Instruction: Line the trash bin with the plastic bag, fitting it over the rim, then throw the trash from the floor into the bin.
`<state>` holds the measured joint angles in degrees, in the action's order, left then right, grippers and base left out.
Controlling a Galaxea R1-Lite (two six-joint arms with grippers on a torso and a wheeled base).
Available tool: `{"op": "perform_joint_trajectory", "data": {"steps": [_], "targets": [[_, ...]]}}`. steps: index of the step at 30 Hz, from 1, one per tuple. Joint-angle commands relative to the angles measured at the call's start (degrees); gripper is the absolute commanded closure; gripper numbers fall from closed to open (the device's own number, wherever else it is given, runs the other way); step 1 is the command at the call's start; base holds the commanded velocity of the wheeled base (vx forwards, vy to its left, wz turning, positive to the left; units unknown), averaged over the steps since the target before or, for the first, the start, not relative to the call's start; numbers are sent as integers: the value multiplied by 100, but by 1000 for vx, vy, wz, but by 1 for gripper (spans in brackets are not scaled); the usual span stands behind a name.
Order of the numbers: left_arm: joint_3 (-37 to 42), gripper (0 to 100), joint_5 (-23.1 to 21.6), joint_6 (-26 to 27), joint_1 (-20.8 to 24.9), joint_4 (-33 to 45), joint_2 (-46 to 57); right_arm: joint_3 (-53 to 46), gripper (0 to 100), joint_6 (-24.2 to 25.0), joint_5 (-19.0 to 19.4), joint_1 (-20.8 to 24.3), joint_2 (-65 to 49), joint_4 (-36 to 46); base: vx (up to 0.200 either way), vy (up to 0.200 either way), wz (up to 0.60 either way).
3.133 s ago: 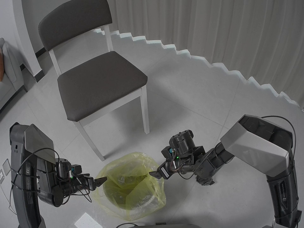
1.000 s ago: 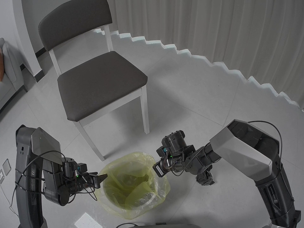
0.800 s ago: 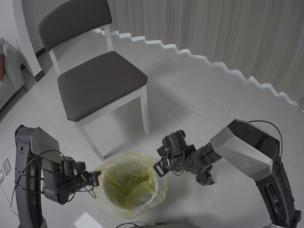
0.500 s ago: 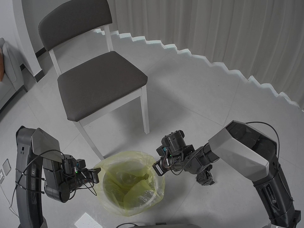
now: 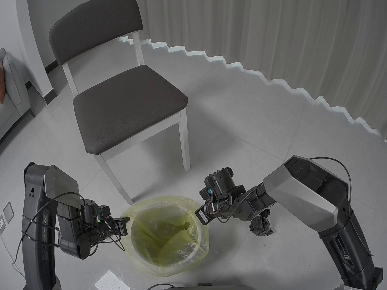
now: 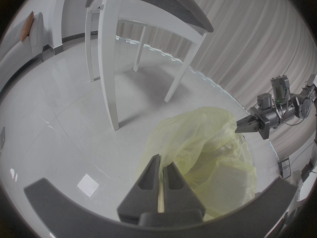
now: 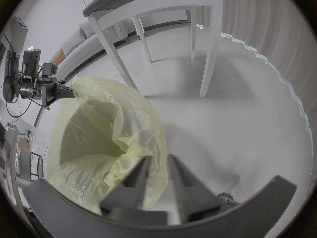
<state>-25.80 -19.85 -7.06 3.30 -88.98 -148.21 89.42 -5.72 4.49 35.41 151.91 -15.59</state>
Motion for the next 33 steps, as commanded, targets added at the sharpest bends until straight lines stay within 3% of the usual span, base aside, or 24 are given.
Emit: {"op": "perform_joint_trajectory", "data": {"steps": [1,6,7,14,26,33], "targets": [[39,100,-2,3,-5,-102,29,-153,0,18,0,-26,-276,4,0,0,0],[48,100,-2,20,-40,-102,-6,-531,0,36,8,-149,-821,-5,0,0,0],[39,0,-2,20,-40,-102,-15,-627,0,36,8,-184,-917,-5,0,0,0],[233,0,-2,20,-5,-102,170,-1155,0,53,8,-412,-1409,-49,0,0,0],[1279,0,-37,73,-40,-102,1128,-1735,0,71,35,-1116,-1779,-67,0,0,0],[1613,0,-72,433,-155,-102,1409,-2007,0,18,88,-1423,-1779,-84,-200,0,0]]}}
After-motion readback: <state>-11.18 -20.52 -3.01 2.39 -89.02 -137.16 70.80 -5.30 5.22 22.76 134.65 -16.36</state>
